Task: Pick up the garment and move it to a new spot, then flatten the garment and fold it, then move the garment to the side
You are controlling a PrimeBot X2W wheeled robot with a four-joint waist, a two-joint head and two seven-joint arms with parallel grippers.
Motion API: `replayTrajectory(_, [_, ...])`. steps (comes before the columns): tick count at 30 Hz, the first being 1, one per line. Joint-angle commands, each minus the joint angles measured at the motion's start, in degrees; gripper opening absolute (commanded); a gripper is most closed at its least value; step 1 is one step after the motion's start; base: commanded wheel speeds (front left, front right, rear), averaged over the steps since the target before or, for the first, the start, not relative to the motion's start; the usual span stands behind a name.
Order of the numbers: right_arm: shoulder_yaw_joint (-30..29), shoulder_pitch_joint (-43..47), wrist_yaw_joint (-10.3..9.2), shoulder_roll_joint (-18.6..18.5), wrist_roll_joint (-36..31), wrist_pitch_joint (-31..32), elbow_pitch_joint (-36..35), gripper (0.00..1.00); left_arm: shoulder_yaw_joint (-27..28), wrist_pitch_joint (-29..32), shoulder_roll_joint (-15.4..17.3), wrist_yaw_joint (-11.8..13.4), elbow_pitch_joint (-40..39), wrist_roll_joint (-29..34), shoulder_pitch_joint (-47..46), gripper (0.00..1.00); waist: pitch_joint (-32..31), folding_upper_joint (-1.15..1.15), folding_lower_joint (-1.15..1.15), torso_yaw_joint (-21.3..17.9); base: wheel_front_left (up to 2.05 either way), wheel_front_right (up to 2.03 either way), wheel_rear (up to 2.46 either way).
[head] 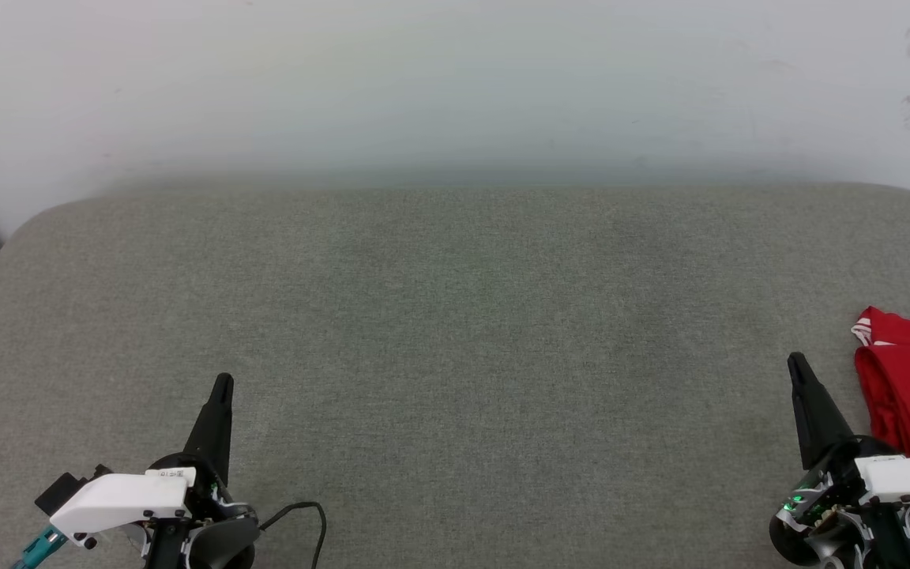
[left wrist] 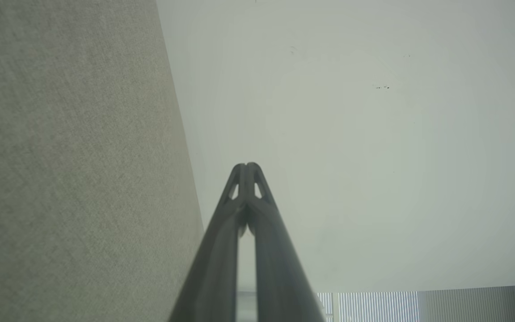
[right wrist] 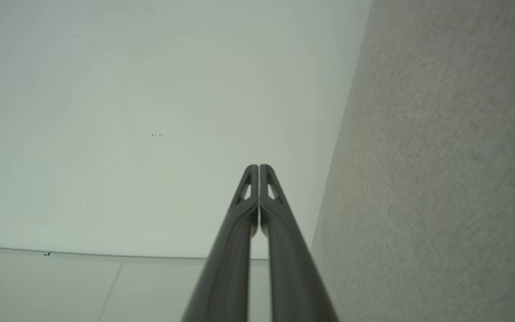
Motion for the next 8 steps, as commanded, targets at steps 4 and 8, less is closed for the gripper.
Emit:
replayTrajectory(4, [0.0,-0.7,-0.02,0.2,0.2,0.0,0.1,0.00,0.2,0.1,-0.1,-0.2,0.0,-0.1,-0.5,0.00,0.0,0.00,0.00,0.0,0.00,0.00,0.00])
replayTrajectory(8, [0.0,-0.7,-0.02,0.2,0.2,0.0,0.1,0.00,0.2,0.2,-0.1,-0.2,0.0,-0.1,-0.5,0.00,0.0,0.00,0.00,0.0,0.00,0.00,0.00])
